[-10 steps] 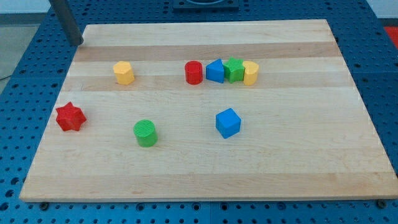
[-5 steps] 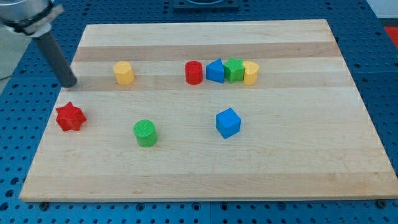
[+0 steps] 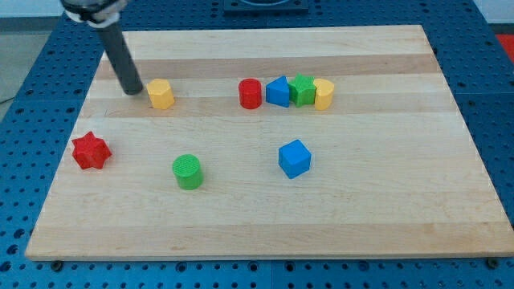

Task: Push the hexagon to the left side of the red circle

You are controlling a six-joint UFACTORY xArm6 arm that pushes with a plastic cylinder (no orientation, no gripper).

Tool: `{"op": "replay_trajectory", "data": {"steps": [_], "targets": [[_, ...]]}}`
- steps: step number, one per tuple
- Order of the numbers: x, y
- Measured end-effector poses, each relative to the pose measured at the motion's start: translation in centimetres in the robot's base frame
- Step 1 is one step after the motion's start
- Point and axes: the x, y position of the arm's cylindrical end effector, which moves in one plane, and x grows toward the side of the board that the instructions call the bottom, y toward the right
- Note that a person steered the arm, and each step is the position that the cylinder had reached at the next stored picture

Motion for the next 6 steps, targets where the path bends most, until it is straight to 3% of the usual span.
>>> {"op": "replay_trajectory", "data": {"steps": [1, 4, 6], "targets": [[1.6, 4.0], [1.2, 7.1], [1.3, 2.1]]}}
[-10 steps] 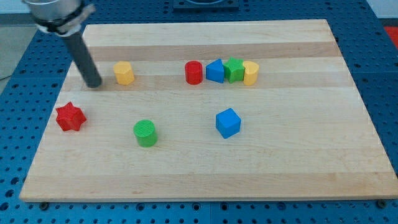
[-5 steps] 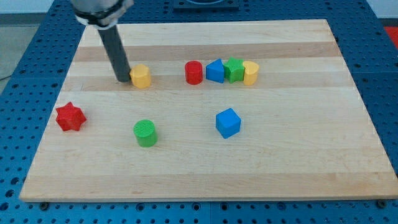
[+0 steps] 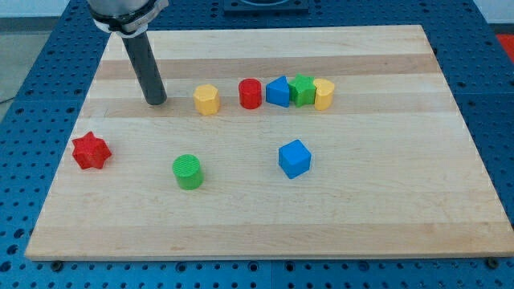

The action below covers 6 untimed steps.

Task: Push the hexagon to the left side of the red circle

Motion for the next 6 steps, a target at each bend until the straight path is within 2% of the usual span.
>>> {"op": "replay_trajectory", "data": {"steps": [1, 2, 6], "targets": [[1.2, -0.2], [2.5, -2.9], [2.5, 9.2]]}}
